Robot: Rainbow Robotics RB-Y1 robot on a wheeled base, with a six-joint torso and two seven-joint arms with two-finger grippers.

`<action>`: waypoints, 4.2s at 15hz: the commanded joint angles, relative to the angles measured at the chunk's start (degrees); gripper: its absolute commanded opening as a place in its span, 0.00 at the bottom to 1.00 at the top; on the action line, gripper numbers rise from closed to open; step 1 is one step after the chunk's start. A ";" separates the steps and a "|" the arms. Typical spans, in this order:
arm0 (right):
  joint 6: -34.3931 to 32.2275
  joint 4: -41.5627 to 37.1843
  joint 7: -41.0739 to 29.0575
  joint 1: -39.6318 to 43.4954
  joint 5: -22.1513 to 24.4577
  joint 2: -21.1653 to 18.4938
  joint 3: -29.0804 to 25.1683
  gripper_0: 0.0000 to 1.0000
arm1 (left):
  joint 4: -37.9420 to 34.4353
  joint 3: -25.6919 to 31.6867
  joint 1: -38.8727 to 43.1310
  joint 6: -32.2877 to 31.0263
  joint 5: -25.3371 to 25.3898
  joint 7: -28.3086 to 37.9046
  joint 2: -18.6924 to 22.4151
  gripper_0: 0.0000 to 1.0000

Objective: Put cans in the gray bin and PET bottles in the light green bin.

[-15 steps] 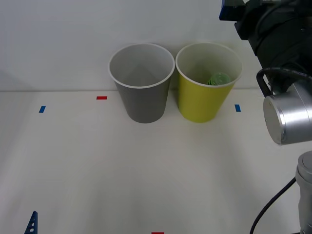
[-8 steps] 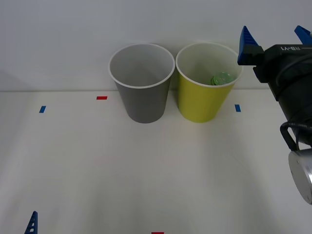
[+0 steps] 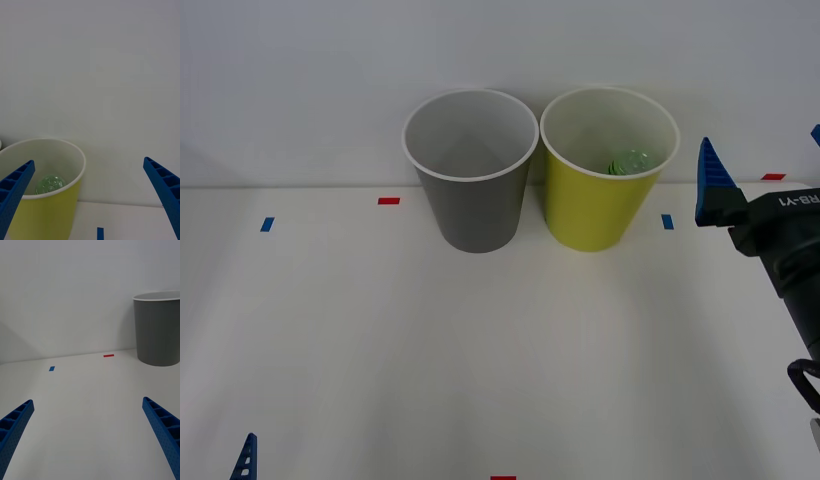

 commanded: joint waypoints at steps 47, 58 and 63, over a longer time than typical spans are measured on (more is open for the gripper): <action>-74.46 27.35 -0.07 46.28 2.56 11.20 -7.30 1.00 | 0.01 0.00 0.00 0.00 0.00 0.00 0.00 1.00; -74.46 27.35 -0.07 46.28 2.56 11.20 -7.30 1.00 | 0.01 0.00 0.00 0.00 0.00 0.00 0.00 1.00; -74.46 27.35 -0.07 46.28 2.56 11.20 -7.30 1.00 | 0.01 0.00 0.00 0.00 0.00 0.00 0.00 1.00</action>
